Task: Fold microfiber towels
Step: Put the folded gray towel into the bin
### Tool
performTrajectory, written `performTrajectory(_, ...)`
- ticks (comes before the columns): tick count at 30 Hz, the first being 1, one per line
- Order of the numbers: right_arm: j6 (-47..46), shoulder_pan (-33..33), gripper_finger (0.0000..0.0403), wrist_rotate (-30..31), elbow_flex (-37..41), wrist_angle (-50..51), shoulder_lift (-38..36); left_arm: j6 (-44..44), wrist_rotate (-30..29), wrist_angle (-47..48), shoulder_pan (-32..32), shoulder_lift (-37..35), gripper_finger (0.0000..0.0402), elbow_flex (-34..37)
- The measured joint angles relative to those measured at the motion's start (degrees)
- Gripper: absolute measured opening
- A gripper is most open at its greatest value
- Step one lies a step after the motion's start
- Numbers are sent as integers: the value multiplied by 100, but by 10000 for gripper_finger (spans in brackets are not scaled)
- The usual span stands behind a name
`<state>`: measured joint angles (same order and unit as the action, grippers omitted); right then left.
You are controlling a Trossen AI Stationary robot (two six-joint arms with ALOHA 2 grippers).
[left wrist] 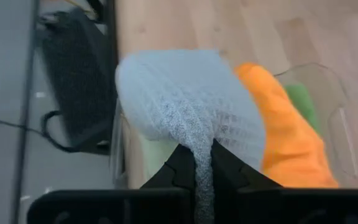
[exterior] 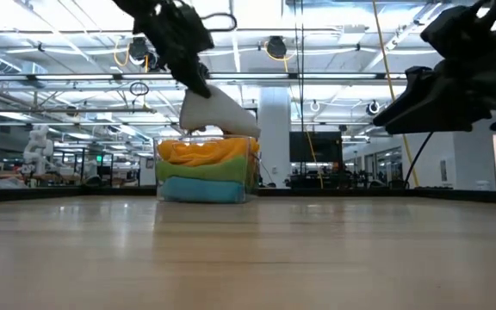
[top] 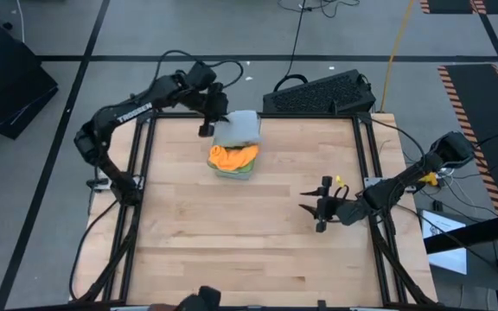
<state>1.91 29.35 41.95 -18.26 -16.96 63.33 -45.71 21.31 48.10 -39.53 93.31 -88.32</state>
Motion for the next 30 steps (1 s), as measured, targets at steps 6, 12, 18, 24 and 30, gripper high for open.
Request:
performTrajectory(6,128,-361,167,-28,0,-51,0,-369,182,-182,-150,656,20,-1)
performTrajectory(12,140,-586,167,-333,0,-36,0,-472,-63,-447,-292,1289,27,-1)
performTrajectory(18,138,-746,167,-476,0,-38,0,-270,-1161,-638,-334,1718,29,-1)
performTrajectory(24,126,-843,167,-479,0,-35,0,-168,-1130,-639,-308,1804,50,-1)
performTrajectory(30,135,-878,167,-501,0,-34,0,40,-1623,-691,-134,1694,115,-4)
